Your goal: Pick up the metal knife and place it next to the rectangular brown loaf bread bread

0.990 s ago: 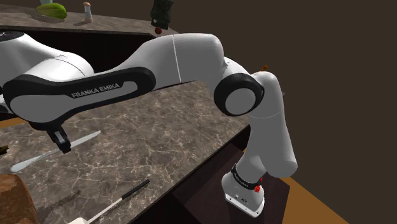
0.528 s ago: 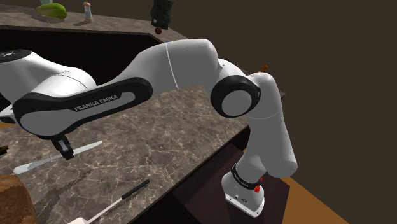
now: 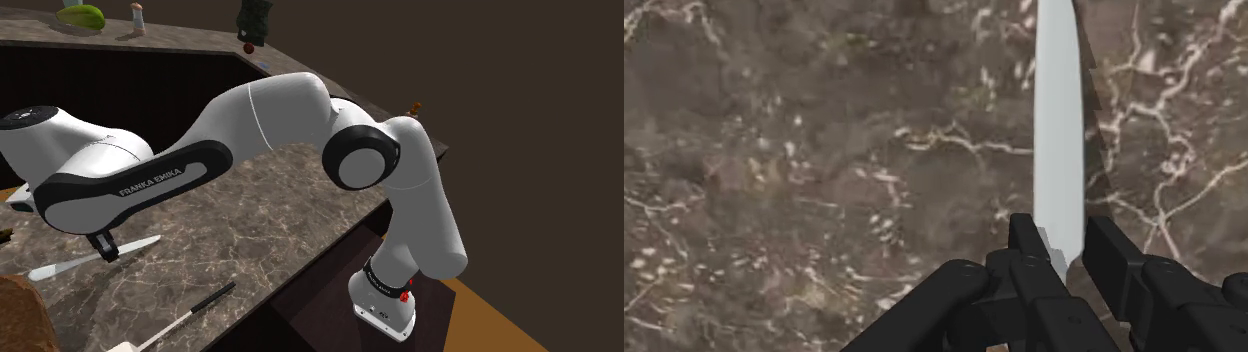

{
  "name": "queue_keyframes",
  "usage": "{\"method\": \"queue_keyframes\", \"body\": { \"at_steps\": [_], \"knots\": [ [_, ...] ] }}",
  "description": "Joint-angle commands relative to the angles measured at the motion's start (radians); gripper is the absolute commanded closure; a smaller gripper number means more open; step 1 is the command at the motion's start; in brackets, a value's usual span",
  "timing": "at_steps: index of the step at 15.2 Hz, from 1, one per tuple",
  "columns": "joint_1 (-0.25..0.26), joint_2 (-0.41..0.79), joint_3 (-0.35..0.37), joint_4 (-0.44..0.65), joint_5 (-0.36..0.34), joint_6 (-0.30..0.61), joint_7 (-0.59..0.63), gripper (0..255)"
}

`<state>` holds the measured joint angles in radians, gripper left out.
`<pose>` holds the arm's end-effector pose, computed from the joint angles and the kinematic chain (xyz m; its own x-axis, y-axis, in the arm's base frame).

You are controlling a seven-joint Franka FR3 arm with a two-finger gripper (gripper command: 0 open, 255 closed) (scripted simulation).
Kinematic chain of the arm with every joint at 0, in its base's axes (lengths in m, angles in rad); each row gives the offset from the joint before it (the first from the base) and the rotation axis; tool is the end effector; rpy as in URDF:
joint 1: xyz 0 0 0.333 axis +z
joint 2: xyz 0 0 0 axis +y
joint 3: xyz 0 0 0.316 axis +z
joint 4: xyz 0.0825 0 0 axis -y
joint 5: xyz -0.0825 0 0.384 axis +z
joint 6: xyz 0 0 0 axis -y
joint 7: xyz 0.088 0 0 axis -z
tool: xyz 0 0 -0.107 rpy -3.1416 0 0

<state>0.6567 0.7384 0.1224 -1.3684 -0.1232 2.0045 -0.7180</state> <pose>0.5320 0.4897 0.2732 0.0419 0.9952 -0.0885 0.9979 -0.0461 -0.0455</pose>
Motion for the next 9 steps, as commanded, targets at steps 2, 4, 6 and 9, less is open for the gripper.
{"method": "queue_keyframes", "body": {
  "at_steps": [2,4,6,9],
  "knots": [
    [0.0,0.018,-0.002,-0.011,-0.002,0.029,0.002,255],
    [0.0,0.025,-0.002,-0.012,-0.003,0.037,0.002,255],
    [0.0,0.025,-0.002,-0.012,-0.003,0.037,0.002,255],
    [0.0,0.025,-0.002,-0.012,-0.003,0.037,0.002,255]
  ]
}}
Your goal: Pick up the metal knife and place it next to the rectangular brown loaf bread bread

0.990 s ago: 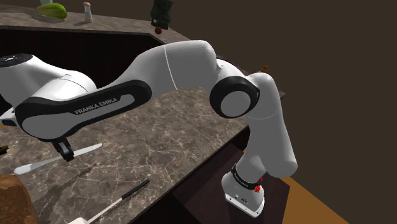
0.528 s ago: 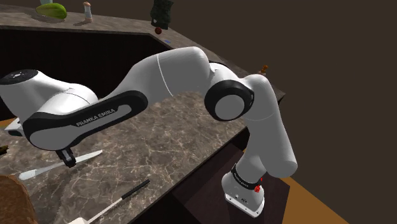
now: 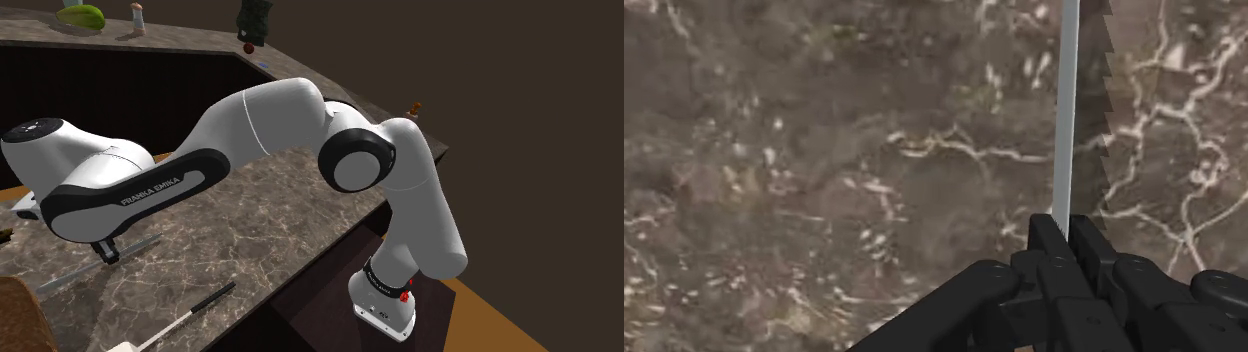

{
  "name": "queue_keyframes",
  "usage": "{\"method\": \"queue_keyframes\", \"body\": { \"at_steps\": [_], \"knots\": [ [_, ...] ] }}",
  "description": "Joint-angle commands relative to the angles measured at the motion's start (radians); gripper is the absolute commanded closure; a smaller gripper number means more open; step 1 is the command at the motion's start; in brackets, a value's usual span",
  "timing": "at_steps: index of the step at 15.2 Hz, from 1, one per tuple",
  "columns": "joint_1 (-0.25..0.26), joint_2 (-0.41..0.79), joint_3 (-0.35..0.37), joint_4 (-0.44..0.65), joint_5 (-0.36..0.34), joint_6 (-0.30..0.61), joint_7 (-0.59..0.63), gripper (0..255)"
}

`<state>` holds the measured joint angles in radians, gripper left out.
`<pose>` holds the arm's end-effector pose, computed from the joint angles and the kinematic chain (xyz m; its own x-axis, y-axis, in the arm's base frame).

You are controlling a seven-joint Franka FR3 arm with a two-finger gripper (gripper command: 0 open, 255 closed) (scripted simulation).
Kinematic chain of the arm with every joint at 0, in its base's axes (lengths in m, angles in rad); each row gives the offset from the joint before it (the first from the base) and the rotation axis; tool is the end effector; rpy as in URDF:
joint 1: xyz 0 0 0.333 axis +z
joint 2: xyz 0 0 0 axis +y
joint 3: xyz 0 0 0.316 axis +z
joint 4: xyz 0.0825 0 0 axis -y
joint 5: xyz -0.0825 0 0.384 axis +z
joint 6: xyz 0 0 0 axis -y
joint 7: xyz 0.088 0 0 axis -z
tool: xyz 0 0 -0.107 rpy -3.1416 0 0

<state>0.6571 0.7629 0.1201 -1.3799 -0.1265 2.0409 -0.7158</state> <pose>0.5320 0.4892 0.2532 0.0419 0.9952 -0.0882 0.9979 -0.0460 -0.0451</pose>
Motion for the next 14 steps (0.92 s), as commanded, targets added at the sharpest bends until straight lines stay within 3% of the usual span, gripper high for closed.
{"method": "queue_keyframes", "body": {
  "at_steps": [1,2,7,11,14],
  "knots": [
    [0.0,0.0,0.0,0.0,0.0,0.0,0.0,255],
    [0.0,0.0,0.0,0.0,0.0,0.0,0.0,0],
    [0.0,0.0,0.0,0.0,0.0,0.0,0.0,0],
    [0.002,-0.041,0.005,0.06,0.007,-0.102,-0.005,0],
    [0.002,-0.041,0.005,0.06,0.007,-0.102,-0.005,0]
  ]
}}
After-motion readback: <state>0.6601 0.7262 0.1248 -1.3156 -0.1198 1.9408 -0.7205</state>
